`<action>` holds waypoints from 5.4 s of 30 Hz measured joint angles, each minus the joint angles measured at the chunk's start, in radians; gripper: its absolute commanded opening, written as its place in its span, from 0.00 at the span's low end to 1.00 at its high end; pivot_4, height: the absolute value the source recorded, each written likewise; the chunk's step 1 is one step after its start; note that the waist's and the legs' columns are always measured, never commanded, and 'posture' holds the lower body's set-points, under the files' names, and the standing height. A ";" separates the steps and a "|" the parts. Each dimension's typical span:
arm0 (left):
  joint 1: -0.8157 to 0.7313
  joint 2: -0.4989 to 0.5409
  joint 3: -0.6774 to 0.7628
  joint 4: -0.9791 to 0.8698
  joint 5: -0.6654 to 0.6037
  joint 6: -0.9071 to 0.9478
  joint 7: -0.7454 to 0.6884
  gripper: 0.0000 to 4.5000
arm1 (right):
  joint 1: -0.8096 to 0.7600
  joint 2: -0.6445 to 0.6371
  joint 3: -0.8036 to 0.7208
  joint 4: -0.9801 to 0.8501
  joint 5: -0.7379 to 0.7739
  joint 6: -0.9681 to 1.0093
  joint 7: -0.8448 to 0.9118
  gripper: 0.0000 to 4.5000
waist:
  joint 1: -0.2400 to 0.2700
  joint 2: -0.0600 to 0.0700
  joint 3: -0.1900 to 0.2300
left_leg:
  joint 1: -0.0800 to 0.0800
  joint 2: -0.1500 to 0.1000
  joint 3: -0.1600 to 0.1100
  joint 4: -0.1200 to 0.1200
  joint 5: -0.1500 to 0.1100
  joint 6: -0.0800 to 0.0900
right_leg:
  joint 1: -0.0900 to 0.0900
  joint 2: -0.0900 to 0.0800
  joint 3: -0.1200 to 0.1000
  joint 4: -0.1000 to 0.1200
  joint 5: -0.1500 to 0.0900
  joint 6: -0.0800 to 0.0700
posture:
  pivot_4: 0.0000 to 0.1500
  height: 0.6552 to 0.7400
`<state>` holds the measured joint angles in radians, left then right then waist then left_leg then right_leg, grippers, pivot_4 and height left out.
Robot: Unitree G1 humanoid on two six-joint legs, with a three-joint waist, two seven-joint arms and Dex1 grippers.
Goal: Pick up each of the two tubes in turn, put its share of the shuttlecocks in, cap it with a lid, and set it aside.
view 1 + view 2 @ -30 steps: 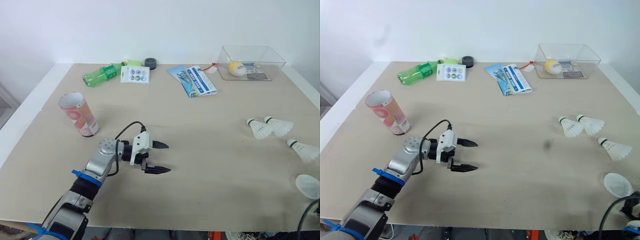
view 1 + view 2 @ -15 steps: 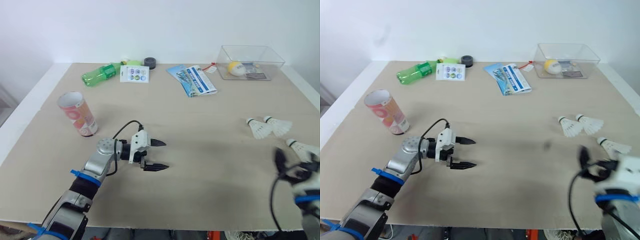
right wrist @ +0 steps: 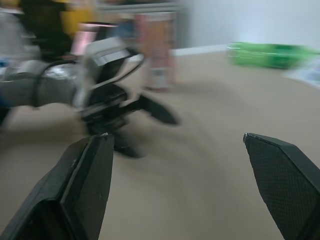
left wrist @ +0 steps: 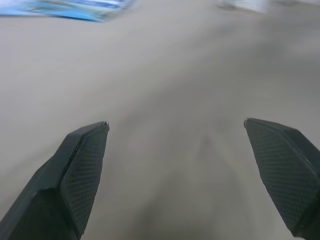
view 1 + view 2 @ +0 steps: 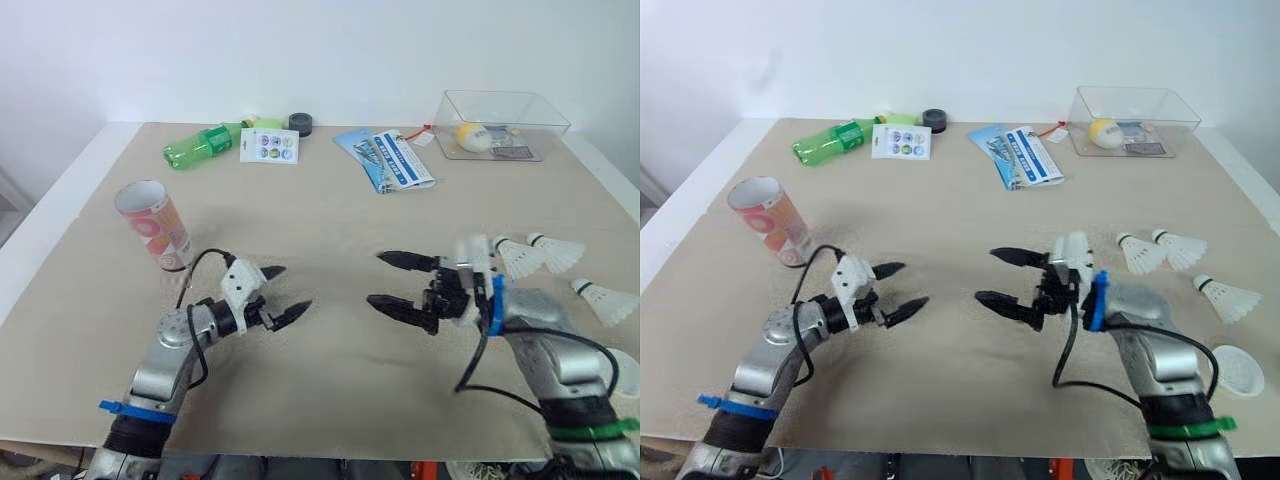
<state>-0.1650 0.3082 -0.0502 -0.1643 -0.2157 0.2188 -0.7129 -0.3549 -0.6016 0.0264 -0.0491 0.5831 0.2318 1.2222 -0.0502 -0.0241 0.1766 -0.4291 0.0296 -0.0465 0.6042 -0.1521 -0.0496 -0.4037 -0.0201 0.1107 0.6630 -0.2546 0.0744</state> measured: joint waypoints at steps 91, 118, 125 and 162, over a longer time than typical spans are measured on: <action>-0.187 0.071 0.304 0.529 0.010 -0.172 0.374 0.83 | -0.131 0.209 0.116 0.167 -0.223 -0.165 -0.162 1.00 | -0.003 -0.004 0.002 | 0.002 0.001 0.001 -0.002 0.005 -0.006 | -0.001 0.001 0.000 0.001 0.005 0.000 | 1.00 1.00; -0.544 0.260 -0.328 0.281 0.075 0.075 -0.510 0.83 | 0.178 0.151 -0.211 -0.224 -0.176 0.108 -0.659 1.00 | 0.001 -0.005 0.003 | -0.006 0.000 0.000 -0.002 0.004 -0.005 | -0.005 0.000 -0.001 0.000 0.001 0.001 | 1.00 1.00; -0.694 0.208 -0.429 0.387 0.158 0.085 -0.606 0.83 | 0.257 0.128 -0.278 -0.289 -0.209 0.171 -0.785 1.00 | 0.001 -0.004 0.003 | -0.007 -0.001 0.000 -0.001 0.004 -0.005 | -0.006 -0.001 -0.001 0.000 0.001 0.002 | 1.00 1.00; -0.791 0.044 -0.503 0.458 0.307 0.109 -0.627 0.83 | 0.358 -0.040 -0.546 -0.101 -0.096 0.218 -0.725 1.00 | 0.002 -0.002 0.003 | -0.008 -0.003 -0.001 0.007 0.003 -0.001 | -0.003 -0.002 -0.001 0.001 0.001 0.002 | 1.00 1.00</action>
<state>-0.9558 0.3517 -0.5530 0.2940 0.0910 0.3280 -1.3403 0.0036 -0.6415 -0.5195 -0.1505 0.4869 0.4502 0.4972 -0.0482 -0.0262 0.1797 -0.4374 0.0264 -0.0477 0.6109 -0.1486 -0.0508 -0.4064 -0.0224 0.1102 0.6636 -0.2535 0.0759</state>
